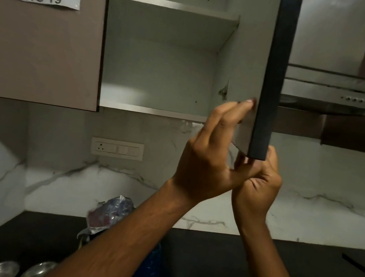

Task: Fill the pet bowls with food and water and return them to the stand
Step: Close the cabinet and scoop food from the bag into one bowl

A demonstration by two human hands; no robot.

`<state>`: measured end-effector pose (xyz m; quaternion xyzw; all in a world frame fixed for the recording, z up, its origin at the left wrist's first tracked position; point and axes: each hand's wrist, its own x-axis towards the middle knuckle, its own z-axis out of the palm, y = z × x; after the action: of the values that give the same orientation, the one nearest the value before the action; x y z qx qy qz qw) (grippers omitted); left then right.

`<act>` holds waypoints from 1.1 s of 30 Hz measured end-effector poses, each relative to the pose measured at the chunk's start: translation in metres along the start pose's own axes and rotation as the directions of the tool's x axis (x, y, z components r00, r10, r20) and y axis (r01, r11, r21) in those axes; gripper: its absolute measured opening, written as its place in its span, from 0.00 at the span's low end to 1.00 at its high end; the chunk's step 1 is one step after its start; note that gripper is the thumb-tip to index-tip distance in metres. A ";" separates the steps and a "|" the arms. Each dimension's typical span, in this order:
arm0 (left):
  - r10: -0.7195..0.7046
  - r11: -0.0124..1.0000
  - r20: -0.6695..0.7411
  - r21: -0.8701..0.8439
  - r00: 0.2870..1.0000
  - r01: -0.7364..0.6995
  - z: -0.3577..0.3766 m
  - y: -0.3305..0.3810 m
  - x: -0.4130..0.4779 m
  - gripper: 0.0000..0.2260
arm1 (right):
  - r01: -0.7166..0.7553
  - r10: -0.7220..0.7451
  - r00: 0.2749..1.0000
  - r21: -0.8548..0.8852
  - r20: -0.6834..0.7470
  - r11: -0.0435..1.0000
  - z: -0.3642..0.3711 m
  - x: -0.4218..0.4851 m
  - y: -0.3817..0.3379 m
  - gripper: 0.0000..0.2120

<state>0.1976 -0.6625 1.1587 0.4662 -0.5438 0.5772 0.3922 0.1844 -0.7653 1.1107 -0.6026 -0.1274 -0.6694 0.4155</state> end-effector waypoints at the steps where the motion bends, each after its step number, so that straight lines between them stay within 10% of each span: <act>1: -0.008 1.000 -0.009 0.018 1.000 0.008 -0.008 -0.003 -0.003 0.29 | 0.015 -0.015 1.000 0.002 0.022 1.000 0.007 -0.001 0.001 0.09; 16: -0.183 0.834 -0.267 0.467 0.946 0.293 -0.117 -0.092 -0.057 0.26 | 0.446 -0.378 0.848 -0.114 0.373 0.888 0.134 0.001 0.017 0.17; 25: -0.491 0.478 0.129 0.867 0.862 0.142 -0.162 -0.202 -0.096 0.37 | 0.491 -0.254 0.776 -0.300 0.577 0.818 0.240 -0.011 0.056 0.29; 33: -0.671 0.475 0.311 0.877 0.673 0.068 -0.170 -0.292 -0.108 0.41 | 0.545 -0.105 0.724 -0.473 0.682 0.693 0.299 -0.010 0.093 0.32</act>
<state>0.4866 -0.4579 1.1354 0.8660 -0.1886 0.4600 0.0532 0.4588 -0.6183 1.1430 -0.8529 -0.1262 -0.5064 -0.0156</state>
